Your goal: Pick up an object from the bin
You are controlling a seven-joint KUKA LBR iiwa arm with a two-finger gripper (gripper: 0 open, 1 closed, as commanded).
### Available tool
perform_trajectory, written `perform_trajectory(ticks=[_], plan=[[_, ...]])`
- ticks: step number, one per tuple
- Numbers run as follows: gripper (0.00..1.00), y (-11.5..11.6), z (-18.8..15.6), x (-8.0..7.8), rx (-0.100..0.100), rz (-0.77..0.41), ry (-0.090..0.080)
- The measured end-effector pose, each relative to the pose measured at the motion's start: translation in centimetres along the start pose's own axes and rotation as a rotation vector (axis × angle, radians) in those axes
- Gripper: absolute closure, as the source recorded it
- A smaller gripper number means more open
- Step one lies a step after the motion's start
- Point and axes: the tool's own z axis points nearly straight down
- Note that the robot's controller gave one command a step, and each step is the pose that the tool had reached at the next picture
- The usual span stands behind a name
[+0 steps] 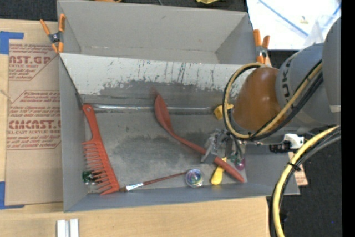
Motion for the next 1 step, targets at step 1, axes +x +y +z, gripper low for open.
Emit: perform_trajectory(ticks=[1], plan=[[1.0,-0.02,-3.41,0.26,0.002,0.0,0.01]])
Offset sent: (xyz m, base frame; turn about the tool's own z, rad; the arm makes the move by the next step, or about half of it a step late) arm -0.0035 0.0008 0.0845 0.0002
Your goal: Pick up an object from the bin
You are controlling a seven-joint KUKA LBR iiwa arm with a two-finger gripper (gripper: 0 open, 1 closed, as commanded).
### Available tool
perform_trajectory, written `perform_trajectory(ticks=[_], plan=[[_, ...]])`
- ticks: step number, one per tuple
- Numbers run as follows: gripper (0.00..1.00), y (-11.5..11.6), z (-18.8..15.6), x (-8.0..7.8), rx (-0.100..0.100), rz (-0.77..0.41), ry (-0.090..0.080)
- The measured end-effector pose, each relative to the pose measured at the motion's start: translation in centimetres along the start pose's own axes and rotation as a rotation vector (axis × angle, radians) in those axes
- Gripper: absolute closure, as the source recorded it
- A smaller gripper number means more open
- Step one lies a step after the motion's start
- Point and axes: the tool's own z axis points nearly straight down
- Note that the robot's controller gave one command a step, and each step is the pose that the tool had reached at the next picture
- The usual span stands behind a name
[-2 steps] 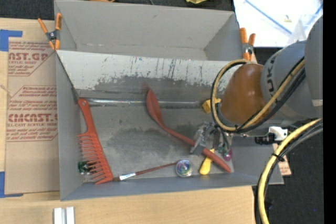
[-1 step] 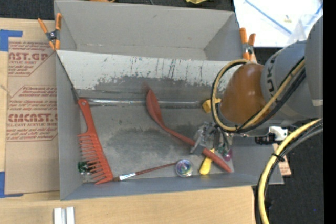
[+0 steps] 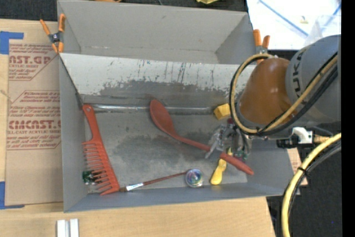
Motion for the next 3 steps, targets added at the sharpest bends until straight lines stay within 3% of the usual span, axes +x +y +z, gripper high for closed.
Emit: perform_trajectory(ticks=[1,3], plan=[[1.0,0.1,-4.0,0.0,-0.001,-0.001,0.0],[1.0,0.2,-6.7,-0.1,-0.004,-0.002,-0.004]])
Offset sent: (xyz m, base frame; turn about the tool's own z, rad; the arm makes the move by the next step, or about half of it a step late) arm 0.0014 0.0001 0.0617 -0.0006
